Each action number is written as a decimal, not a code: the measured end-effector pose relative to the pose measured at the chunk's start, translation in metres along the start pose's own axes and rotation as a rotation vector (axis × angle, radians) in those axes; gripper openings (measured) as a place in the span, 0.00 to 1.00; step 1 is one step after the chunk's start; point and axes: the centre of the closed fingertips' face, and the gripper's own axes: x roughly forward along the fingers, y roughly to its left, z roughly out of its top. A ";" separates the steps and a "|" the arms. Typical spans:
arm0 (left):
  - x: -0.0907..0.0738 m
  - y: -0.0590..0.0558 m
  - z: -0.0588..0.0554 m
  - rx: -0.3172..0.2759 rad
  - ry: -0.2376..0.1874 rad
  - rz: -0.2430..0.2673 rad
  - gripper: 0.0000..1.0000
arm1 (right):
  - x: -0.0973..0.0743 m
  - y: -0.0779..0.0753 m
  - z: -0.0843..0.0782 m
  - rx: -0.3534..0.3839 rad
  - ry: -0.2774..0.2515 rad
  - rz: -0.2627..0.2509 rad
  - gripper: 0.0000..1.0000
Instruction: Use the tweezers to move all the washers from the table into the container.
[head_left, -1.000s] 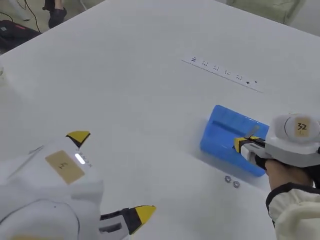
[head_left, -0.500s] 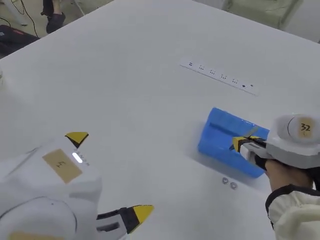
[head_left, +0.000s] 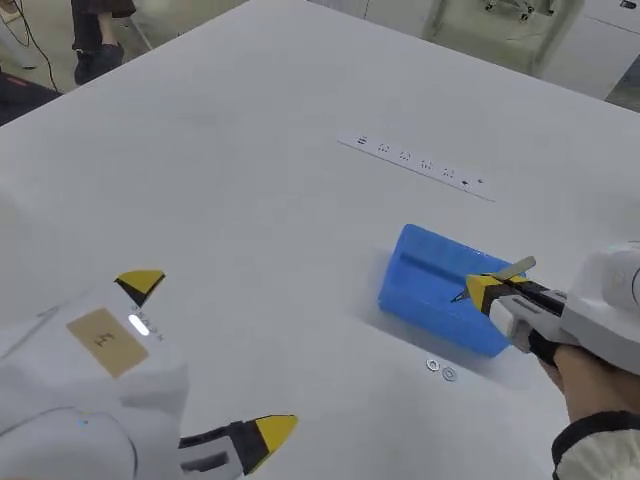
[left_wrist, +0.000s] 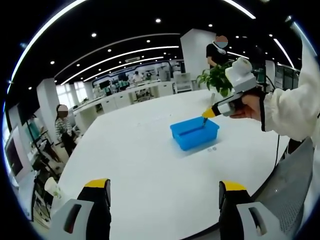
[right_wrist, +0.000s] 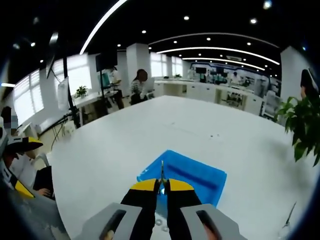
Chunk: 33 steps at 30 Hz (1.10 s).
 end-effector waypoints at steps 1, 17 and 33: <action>0.000 0.000 0.000 0.000 -0.001 0.000 0.91 | -0.001 0.001 -0.001 0.001 0.001 0.000 0.03; 0.000 0.001 -0.005 -0.006 0.012 0.002 0.91 | 0.010 0.001 -0.052 0.026 0.095 0.007 0.03; 0.007 0.002 -0.012 -0.017 0.041 -0.003 0.91 | 0.025 -0.010 -0.074 0.008 0.153 -0.002 0.03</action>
